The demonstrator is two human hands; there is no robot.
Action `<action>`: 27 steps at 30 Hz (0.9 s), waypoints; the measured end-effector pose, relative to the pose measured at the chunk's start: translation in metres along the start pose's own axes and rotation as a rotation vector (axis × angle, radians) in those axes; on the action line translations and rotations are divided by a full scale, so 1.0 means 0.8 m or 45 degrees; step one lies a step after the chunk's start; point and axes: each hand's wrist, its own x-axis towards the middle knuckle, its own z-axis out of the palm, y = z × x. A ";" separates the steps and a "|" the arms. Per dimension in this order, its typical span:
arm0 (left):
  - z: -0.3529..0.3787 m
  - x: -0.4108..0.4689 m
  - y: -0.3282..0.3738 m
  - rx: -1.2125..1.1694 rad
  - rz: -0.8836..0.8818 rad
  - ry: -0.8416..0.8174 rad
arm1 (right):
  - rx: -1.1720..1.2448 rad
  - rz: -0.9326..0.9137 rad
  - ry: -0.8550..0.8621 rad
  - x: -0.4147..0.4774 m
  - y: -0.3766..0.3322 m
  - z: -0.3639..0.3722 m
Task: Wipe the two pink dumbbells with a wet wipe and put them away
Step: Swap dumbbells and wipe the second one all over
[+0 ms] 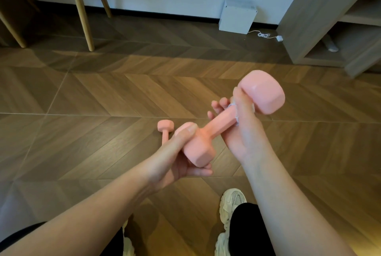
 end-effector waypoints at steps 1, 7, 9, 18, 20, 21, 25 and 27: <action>0.000 -0.001 0.002 -0.045 0.018 0.020 | -0.037 -0.031 -0.041 -0.003 0.000 0.001; 0.001 -0.003 0.008 -0.163 0.084 0.036 | -0.165 -0.081 -0.217 -0.014 -0.007 -0.001; 0.001 -0.001 0.009 -0.193 0.104 0.073 | -0.127 -0.052 -0.240 -0.015 -0.007 -0.005; -0.004 -0.005 0.016 -0.255 0.135 0.095 | -0.261 0.105 -0.033 -0.007 -0.003 -0.033; 0.001 -0.006 0.017 -0.253 0.134 0.094 | -0.277 0.161 -0.104 -0.011 -0.006 -0.036; 0.005 -0.005 0.017 -0.256 0.134 0.098 | -0.280 0.176 -0.144 -0.013 -0.008 -0.036; 0.011 -0.001 0.013 -0.276 0.137 0.104 | -0.426 0.103 -0.251 -0.017 -0.008 -0.034; 0.011 0.000 0.006 -0.289 0.136 0.092 | -0.522 0.046 -0.257 -0.013 -0.001 -0.030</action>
